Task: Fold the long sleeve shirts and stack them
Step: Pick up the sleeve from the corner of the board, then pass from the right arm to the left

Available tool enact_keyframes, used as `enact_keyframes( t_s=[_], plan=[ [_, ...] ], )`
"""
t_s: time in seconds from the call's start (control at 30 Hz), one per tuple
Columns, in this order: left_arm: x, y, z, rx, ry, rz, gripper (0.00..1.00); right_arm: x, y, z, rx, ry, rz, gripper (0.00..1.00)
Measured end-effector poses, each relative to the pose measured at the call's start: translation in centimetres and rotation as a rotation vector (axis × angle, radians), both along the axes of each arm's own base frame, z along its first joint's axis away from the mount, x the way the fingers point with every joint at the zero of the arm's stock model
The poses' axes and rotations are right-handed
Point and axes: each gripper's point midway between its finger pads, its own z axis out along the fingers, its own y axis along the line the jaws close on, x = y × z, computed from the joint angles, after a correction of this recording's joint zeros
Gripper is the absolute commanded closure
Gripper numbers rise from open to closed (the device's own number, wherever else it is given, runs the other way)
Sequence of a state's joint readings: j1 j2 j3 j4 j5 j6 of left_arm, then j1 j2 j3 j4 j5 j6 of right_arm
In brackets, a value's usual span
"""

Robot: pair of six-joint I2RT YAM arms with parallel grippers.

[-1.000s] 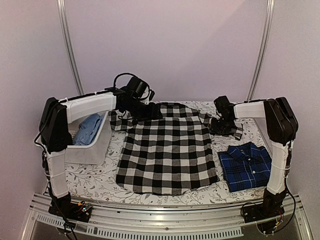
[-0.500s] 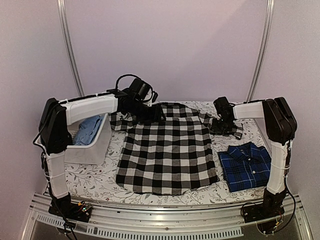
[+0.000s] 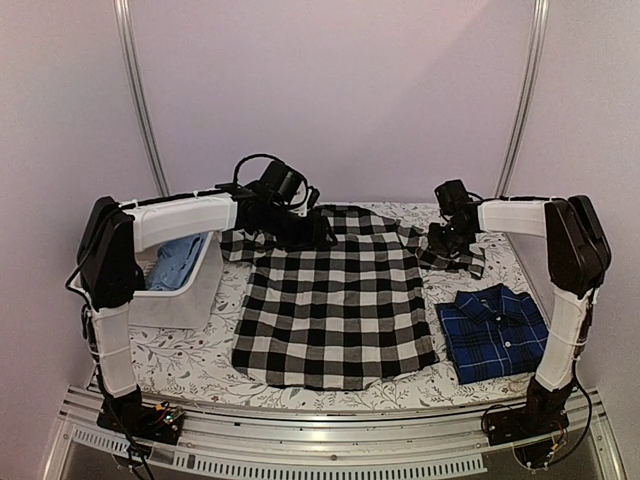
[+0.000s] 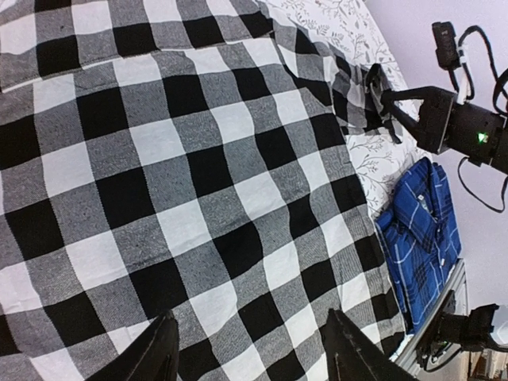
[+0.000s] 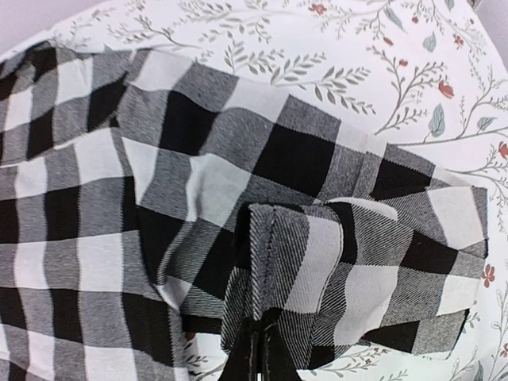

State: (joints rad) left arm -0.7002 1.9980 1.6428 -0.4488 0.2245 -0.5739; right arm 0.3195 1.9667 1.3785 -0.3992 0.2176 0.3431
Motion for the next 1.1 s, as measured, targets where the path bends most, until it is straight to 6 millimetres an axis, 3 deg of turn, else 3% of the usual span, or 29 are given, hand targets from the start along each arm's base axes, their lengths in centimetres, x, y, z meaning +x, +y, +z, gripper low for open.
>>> enact_keyframes(
  t_s=[0.27, 0.37, 0.57, 0.83, 0.97, 1.1],
  plan=[
    [-0.4, -1.1, 1.6, -0.099, 0.01, -0.01, 0.38, -0.6, 2.0, 6.7, 0.103, -0.126, 0.076, 1.0],
    [-0.3, -1.8, 2.7, -0.153, 0.009, -0.017, 0.38, -1.4, 4.1, 8.5, 0.136, -0.159, 0.138, 1.0],
    [-0.5, -3.1, 4.1, -0.256, 0.015, -0.038, 0.37, -4.0, 10.4, 11.2, 0.228, -0.199, 0.31, 1.0],
    [-1.2, -3.2, 2.2, -0.3, 0.07, -0.023, 0.34, -7.4, 16.0, 11.3, 0.346, -0.191, 0.477, 1.0],
    [-1.6, -3.1, 1.5, -0.325, 0.096, -0.011, 0.33, -8.5, 16.8, 10.1, 0.39, -0.161, 0.506, 1.0],
    [-1.3, -3.7, 2.6, -0.388, 0.084, -0.012, 0.32, -9.0, 17.3, 9.4, 0.417, -0.147, 0.52, 1.0]
  ],
)
